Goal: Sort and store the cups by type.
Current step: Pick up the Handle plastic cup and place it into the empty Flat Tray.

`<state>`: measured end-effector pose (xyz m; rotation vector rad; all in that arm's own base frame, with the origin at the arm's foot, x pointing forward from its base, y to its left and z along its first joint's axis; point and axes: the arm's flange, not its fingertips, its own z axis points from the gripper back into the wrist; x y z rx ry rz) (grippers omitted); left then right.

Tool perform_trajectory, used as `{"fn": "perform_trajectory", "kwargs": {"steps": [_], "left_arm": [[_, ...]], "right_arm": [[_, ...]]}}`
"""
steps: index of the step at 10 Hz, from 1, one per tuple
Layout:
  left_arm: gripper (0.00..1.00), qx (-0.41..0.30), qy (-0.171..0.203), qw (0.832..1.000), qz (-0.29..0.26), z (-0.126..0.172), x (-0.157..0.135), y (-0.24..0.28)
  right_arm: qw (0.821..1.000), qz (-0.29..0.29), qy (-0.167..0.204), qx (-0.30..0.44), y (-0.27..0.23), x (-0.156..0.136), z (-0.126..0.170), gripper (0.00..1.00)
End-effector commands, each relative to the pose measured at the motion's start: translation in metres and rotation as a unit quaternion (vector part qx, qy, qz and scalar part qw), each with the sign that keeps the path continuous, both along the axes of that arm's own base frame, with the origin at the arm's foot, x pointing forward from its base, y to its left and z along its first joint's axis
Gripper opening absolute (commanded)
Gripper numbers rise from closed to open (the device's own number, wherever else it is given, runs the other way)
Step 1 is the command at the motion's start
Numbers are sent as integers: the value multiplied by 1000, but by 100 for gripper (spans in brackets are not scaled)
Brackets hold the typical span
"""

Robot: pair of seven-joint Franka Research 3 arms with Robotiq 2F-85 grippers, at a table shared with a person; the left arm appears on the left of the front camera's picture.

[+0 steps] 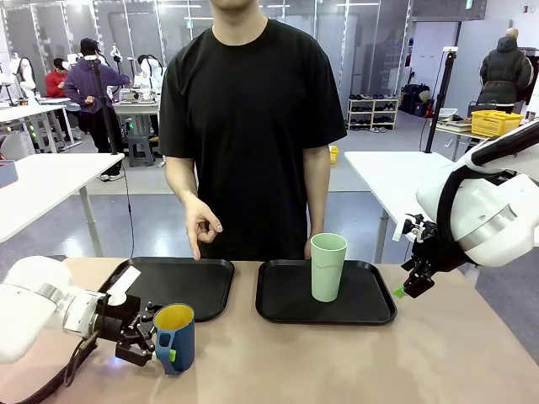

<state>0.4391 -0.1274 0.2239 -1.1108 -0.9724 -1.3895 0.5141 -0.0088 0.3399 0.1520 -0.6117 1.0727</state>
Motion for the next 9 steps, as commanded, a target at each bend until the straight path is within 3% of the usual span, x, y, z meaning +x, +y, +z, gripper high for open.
{"fn": "perform_trajectory", "kwargs": {"steps": [1, 6, 9], "left_arm": [[91, -21, -23, 999, -13, -18, 1, -4], [43, -31, -38, 999, -10, -19, 3, -2], [43, -45, -45, 998, -3, 26, -6, 2]], "right_arm": [[1000, -3, -4, 5, 0, 2, 0, 100], [1000, -3, -4, 5, 0, 2, 0, 100], [1000, -3, -4, 5, 0, 2, 0, 100]]}}
